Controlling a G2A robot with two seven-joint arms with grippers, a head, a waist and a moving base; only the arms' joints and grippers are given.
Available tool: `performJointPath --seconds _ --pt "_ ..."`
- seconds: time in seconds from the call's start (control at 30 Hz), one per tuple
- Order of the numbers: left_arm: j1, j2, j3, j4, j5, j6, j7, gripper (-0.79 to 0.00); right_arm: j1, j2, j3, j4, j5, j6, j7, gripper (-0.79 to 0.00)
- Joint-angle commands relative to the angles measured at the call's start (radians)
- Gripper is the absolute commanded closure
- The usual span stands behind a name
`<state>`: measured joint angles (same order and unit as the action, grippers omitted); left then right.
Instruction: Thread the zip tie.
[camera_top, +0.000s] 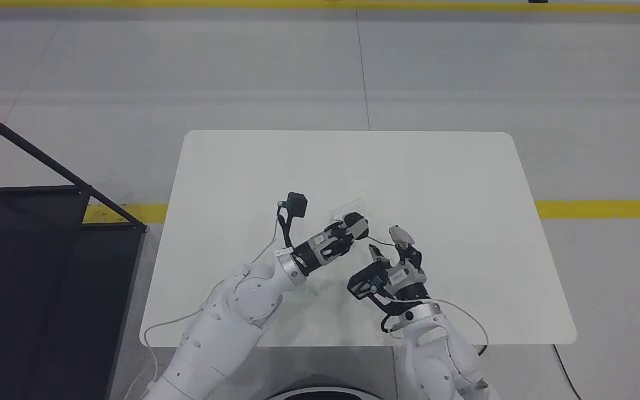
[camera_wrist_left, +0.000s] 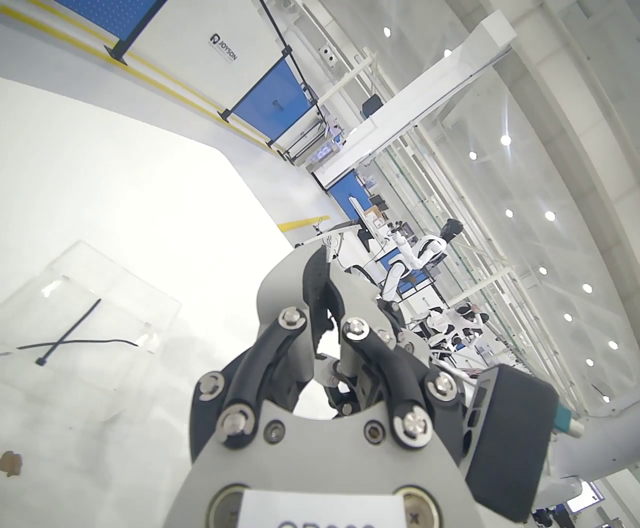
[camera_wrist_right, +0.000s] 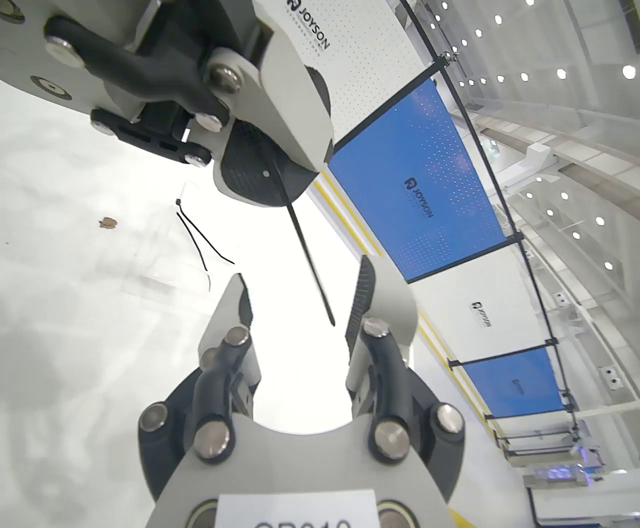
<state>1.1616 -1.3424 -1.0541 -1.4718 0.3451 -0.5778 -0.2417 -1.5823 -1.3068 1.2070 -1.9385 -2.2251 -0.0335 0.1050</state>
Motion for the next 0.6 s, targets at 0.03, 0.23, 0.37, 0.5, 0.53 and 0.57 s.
performJointPath --seconds 0.03,0.23,0.37,0.5,0.53,0.57 --pt "0.021 0.006 -0.015 -0.040 0.029 0.001 -0.012 0.000 0.009 0.008 0.060 0.014 0.147 -0.110 -0.110 -0.785" --pt "0.027 0.018 -0.054 -0.075 0.060 0.014 -0.047 0.000 0.007 0.027 0.192 0.057 0.412 -0.345 -0.271 -0.785" --pt "0.023 0.020 -0.064 -0.080 0.045 0.034 -0.058 0.000 0.010 0.027 0.190 0.059 0.414 -0.341 -0.256 -0.785" --pt "0.018 0.019 -0.061 -0.078 0.037 0.046 -0.053 0.000 0.028 0.028 0.166 0.051 0.378 -0.338 -0.237 -0.785" --pt "0.018 0.019 -0.060 -0.079 0.035 0.046 -0.050 0.000 0.030 0.029 0.160 0.049 0.365 -0.340 -0.245 -0.785" --pt "0.017 0.019 -0.059 -0.079 0.036 0.047 -0.049 0.000 0.033 0.031 0.156 0.045 0.341 -0.339 -0.258 -0.785"
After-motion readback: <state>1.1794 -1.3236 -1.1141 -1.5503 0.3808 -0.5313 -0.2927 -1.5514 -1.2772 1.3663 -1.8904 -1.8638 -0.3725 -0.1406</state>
